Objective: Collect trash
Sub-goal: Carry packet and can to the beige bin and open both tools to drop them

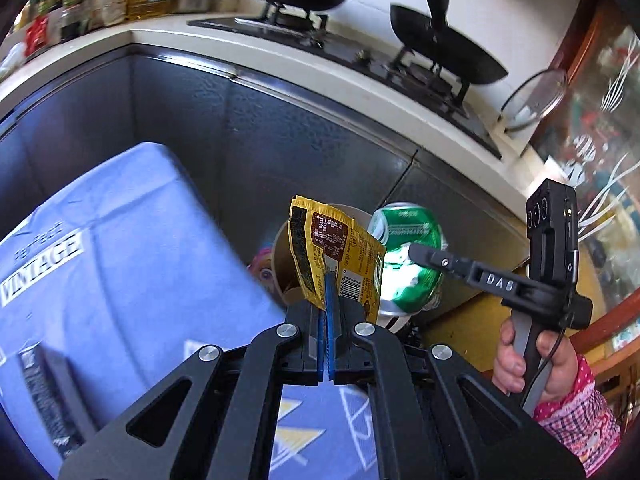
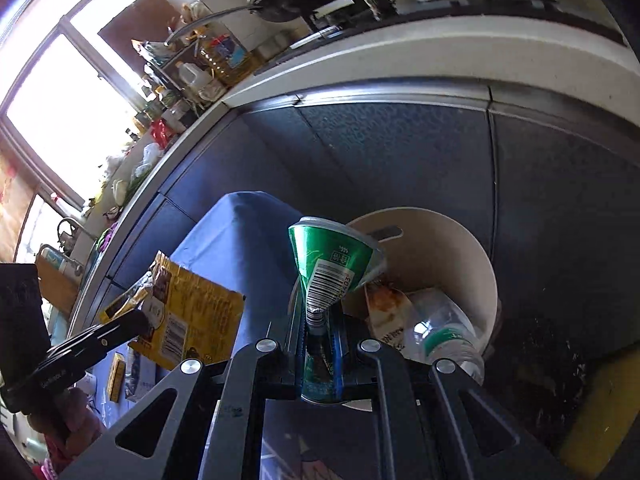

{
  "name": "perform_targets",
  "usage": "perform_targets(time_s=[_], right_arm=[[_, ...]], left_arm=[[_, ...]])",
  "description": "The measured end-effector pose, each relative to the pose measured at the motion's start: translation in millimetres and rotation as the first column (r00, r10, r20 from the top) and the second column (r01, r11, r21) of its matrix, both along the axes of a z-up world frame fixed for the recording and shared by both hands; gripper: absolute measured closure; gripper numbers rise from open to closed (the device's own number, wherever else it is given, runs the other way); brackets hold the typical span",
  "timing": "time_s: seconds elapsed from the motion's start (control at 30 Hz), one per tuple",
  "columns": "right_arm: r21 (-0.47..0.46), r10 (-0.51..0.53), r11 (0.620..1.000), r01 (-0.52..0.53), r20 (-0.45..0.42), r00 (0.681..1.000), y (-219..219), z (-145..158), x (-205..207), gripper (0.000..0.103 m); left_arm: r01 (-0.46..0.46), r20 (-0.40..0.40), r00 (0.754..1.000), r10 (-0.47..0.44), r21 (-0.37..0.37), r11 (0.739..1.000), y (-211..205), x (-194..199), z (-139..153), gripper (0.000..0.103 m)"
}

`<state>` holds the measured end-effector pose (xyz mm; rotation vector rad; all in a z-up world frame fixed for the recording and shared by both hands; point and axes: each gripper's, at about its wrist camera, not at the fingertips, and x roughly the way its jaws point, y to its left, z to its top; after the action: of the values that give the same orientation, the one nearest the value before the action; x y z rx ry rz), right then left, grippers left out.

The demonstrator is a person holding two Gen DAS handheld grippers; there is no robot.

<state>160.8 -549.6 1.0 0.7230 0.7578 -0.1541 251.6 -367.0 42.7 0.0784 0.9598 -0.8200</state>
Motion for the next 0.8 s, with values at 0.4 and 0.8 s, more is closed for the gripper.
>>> perform_targets(time_s=[0.4,0.8], right_arm=[[-0.024,-0.074,0.997,0.074,-0.010,0.997,-11.0,-19.5,1.6,0.051],[0.013,-0.148,0.989,0.147,0.131,0.980,82.4,22.3,-79.6,0.051]], left_arm=[[0.008,0.030,0.999,-0.011,0.112,0.994,-44.5,4.4,-33.5,0.071],[-0.075,0.215,0.975,0.057,0.077,0.994,64.4,-82.2,7.4,0.066]])
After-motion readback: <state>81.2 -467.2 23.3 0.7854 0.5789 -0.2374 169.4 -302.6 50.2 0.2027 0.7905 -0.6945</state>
